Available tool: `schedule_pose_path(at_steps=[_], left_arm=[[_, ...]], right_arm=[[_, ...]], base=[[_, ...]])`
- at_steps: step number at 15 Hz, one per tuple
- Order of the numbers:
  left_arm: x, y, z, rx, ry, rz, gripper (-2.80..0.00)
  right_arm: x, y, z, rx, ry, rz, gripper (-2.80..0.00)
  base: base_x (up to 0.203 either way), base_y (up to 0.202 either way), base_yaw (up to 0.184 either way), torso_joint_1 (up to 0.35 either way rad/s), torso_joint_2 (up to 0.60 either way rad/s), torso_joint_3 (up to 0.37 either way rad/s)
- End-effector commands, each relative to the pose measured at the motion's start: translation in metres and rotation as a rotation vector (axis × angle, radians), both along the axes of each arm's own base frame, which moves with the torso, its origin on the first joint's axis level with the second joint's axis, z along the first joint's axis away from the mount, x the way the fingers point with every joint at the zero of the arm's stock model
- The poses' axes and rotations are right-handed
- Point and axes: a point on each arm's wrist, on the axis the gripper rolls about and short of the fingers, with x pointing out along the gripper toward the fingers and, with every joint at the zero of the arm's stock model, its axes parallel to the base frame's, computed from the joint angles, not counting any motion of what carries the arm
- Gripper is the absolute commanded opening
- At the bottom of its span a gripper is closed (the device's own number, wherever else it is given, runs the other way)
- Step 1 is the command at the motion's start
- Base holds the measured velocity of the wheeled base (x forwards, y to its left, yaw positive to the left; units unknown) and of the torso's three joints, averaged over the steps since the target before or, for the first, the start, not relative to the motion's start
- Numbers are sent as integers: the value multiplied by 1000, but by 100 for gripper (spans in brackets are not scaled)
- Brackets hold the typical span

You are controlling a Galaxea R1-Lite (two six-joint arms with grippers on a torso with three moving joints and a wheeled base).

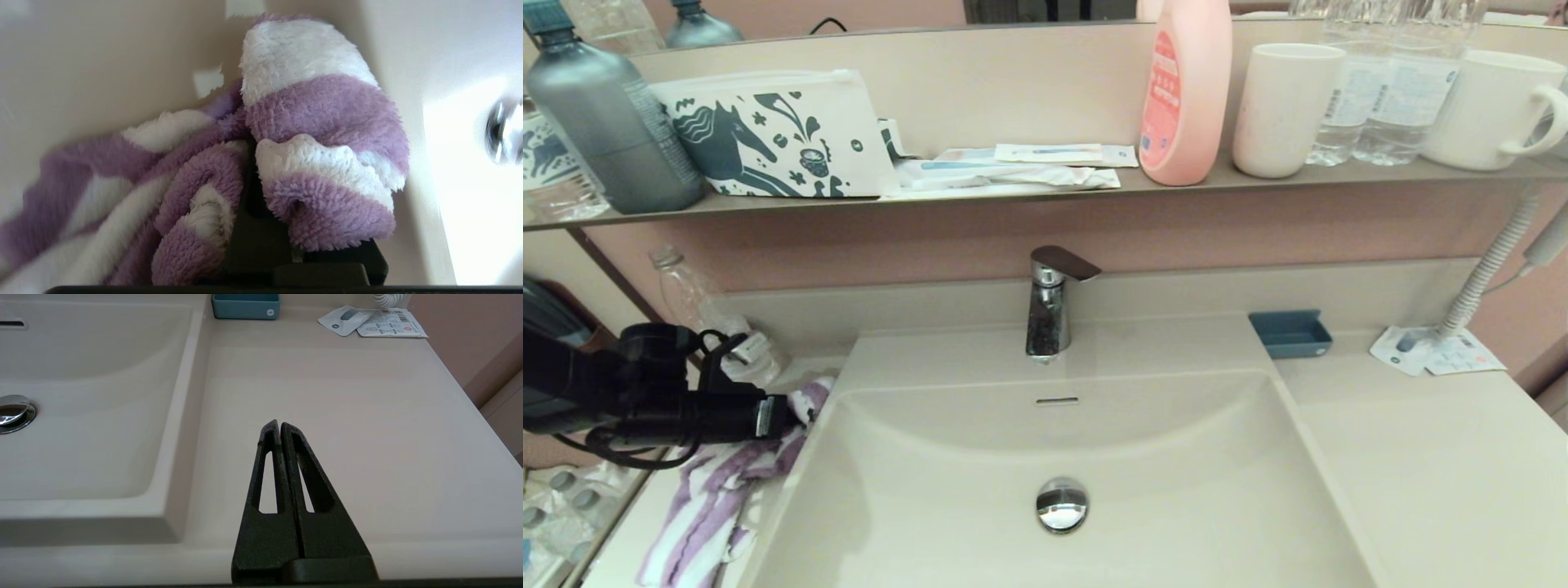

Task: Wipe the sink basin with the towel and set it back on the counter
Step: Wipe the sink

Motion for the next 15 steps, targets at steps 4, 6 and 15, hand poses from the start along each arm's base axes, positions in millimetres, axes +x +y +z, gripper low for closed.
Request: schedule_pose_path(at_steps=[4,6,15], left_arm=[[-34,0,-3,39,117,-23,-280],[-50,-3,-6,58,146,-31,-280],[-116,-1,-16,312,316,-34,-280]], right_arm=[[0,0,0,-1,1,2,-280],[0,0,0,-1,1,2,-280],[0,0,0,-1,1,1,-280]], base=[[0,0,0,0,0,0],[0,0,0,0,0,0],[0,0,0,0,0,0]])
